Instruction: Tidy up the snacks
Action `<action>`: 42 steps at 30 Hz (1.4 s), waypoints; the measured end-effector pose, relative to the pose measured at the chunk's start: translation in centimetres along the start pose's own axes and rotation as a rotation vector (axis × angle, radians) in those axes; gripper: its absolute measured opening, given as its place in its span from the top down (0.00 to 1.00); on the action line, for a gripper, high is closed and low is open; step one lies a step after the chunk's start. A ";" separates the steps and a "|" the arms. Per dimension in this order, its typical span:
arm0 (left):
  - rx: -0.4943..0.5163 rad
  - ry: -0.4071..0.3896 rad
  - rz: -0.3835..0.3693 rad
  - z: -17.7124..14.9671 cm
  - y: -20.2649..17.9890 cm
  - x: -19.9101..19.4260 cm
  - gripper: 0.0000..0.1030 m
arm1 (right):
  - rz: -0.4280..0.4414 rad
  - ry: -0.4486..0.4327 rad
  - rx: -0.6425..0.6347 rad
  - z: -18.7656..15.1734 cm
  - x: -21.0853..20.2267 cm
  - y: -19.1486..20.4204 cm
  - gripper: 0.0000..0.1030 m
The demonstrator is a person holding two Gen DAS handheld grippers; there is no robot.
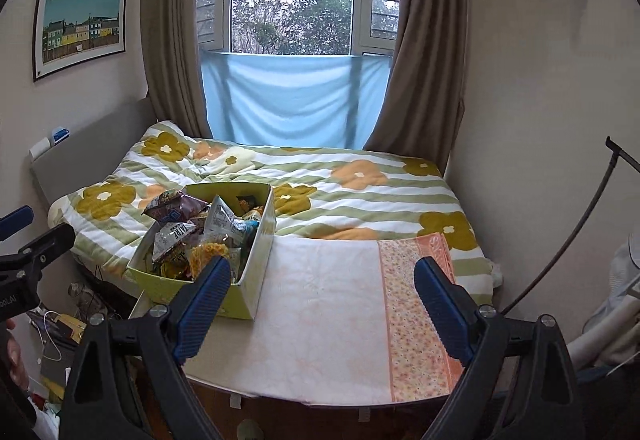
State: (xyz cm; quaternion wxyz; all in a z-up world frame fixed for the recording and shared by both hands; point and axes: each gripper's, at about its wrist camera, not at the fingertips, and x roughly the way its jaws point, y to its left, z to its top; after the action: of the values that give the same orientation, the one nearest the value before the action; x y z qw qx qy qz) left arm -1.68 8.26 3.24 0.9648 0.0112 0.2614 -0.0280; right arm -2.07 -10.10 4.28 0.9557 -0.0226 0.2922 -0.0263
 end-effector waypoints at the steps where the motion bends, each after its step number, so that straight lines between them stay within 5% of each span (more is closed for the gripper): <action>1: 0.005 -0.006 -0.002 -0.3 -0.2 -0.4 0.00 | 0.002 -0.001 0.011 -0.4 -0.4 -0.3 0.12; 42: 0.005 -0.034 -0.032 -1.3 -2.0 -2.4 0.00 | -0.005 -0.035 0.068 -1.9 -2.6 -1.2 0.12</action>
State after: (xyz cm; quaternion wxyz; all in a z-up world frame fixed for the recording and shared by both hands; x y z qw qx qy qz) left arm -4.53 6.43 3.35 0.9685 0.0091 0.2449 -0.0444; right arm -5.30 -11.22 4.25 0.9609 0.0088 0.2742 -0.0384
